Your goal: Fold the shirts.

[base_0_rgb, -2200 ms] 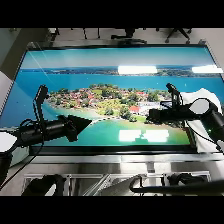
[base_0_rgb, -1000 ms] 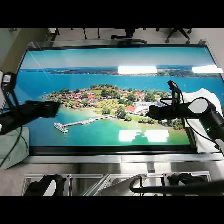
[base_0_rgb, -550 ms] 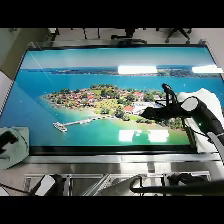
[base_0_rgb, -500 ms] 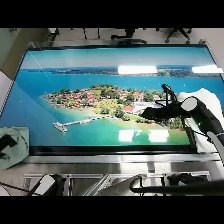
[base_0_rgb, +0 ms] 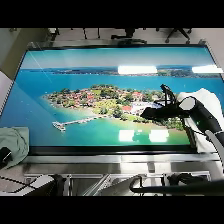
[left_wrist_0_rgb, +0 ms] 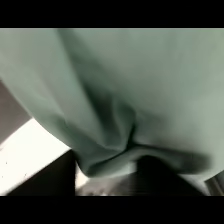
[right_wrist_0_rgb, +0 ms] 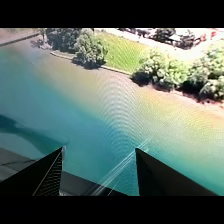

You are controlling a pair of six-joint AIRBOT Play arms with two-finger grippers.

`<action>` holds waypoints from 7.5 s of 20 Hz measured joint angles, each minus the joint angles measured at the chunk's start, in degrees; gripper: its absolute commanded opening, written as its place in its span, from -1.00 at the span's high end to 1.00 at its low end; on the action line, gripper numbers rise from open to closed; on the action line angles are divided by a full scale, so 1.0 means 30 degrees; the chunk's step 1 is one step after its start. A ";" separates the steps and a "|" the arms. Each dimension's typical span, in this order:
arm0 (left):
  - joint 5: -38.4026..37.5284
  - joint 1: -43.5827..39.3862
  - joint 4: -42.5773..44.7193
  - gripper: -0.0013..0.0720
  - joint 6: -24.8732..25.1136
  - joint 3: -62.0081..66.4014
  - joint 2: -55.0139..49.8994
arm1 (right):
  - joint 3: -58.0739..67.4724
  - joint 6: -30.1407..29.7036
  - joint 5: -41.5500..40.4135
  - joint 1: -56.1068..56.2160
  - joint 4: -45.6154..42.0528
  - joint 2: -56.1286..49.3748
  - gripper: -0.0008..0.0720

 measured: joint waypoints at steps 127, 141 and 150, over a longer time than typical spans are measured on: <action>-0.0270 -2.1711 -1.5948 0.94 0.2419 0.5778 -0.0510 | 1.0018 -0.9959 0.0692 -0.3155 0.3512 -0.8218 0.93; -0.2856 -1.5854 -1.5722 0.94 0.1151 2.2272 0.9122 | 1.8775 -1.1191 -0.1501 -0.5260 0.0714 0.4539 0.93; -0.3432 -1.7660 -1.5140 0.94 0.1851 1.7405 0.3898 | 1.9183 -1.2065 -0.0393 -0.4889 0.4167 -0.4022 0.93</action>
